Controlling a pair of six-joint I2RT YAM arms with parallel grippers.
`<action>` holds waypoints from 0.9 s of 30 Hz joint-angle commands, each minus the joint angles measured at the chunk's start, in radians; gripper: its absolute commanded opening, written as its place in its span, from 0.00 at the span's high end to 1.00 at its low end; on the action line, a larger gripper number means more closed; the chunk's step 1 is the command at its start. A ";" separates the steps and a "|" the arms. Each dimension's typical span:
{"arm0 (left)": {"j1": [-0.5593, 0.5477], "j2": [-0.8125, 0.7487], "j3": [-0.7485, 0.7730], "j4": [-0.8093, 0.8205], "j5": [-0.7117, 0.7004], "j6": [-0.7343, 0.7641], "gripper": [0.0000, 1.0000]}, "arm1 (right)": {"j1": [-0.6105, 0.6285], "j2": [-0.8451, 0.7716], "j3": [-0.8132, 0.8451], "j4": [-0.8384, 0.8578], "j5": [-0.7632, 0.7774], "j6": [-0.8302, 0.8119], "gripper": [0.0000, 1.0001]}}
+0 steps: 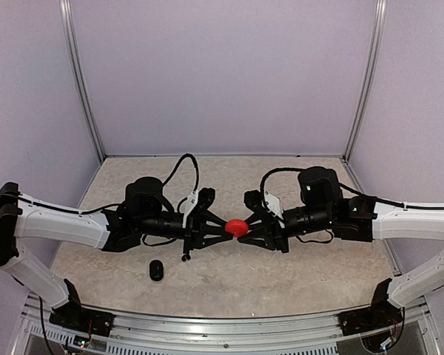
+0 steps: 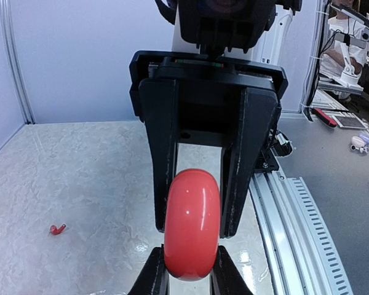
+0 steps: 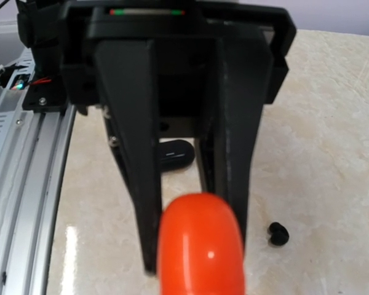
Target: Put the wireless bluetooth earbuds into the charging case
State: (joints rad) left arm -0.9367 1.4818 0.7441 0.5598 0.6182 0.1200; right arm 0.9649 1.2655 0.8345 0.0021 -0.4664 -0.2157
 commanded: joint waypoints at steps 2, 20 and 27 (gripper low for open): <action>-0.002 0.014 0.032 0.008 0.005 0.006 0.87 | 0.006 0.001 0.012 0.012 -0.022 -0.004 0.68; -0.002 0.027 0.048 -0.005 -0.012 -0.005 0.71 | 0.006 0.004 0.008 0.018 -0.014 -0.001 0.84; -0.002 0.017 0.057 0.009 -0.033 -0.035 0.60 | 0.006 0.000 0.000 0.016 -0.002 0.003 0.87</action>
State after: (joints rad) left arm -0.9379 1.4990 0.7681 0.5442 0.6117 0.1051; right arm 0.9649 1.2659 0.8345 0.0051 -0.4629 -0.2150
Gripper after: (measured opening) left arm 0.390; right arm 0.204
